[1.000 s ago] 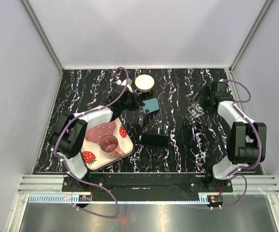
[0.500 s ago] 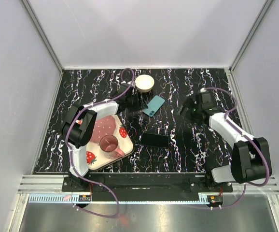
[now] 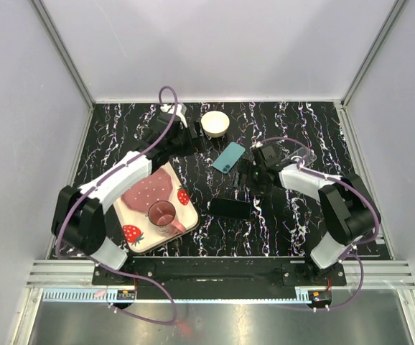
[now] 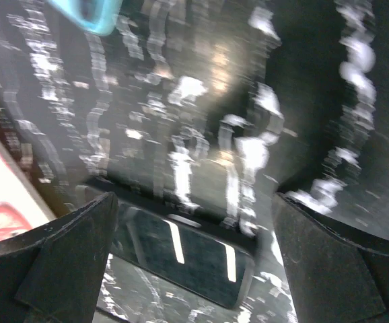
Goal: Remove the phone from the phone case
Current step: Pick up the phone at the center of the board.
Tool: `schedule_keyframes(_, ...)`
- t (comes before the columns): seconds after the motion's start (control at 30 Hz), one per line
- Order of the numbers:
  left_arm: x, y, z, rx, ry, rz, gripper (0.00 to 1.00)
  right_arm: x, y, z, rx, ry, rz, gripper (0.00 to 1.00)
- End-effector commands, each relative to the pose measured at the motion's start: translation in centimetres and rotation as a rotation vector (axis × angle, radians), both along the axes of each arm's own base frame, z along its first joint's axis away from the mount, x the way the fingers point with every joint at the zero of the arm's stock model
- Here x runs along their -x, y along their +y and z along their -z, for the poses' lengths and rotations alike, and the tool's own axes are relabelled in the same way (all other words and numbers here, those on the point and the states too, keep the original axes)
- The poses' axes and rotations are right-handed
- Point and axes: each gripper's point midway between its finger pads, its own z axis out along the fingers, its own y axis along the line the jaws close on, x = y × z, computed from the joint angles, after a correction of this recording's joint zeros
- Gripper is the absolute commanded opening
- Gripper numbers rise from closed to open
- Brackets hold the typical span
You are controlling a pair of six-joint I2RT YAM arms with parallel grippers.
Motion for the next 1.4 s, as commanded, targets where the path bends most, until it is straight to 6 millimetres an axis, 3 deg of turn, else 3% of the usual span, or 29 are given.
schedule_keyframes(0.0,0.7,1.9,-2.2,-0.025,-0.029,-0.059,0.98,-0.2,4.8,0.3,-0.108,0.018,-0.101,1.0)
schedule_keyframes(0.2,1.8,3.5,-2.7,-0.087,-0.028,-0.056,0.99,4.7,5.3,1.6,-0.08,0.095,-0.214,1.0)
schedule_keyframes(0.33,1.8,3.9,-2.7,-0.091,-0.01,-0.051,0.99,8.2,4.0,2.4,0.033,0.148,-0.232,1.0)
schedule_keyframes(0.6,1.0,5.1,-3.8,-0.097,-0.064,-0.072,0.99,12.3,3.7,1.1,0.184,0.102,-0.318,0.99)
schedule_keyframes(0.77,0.5,6.3,-3.8,-0.063,-0.046,-0.137,0.98,12.7,3.8,2.1,0.346,0.088,-0.385,1.0)
schedule_keyframes(0.8,0.7,6.3,-3.8,-0.05,-0.042,-0.135,0.98,13.4,4.2,2.1,0.375,0.093,-0.418,1.0)
schedule_keyframes(1.07,0.7,6.5,-4.0,0.004,-0.03,-0.108,0.98,12.9,7.9,2.4,0.382,0.032,-0.513,1.0)
schedule_keyframes(1.37,1.4,5.4,-3.0,0.006,0.008,-0.006,0.99,12.3,6.8,4.0,0.537,0.017,-0.52,1.0)
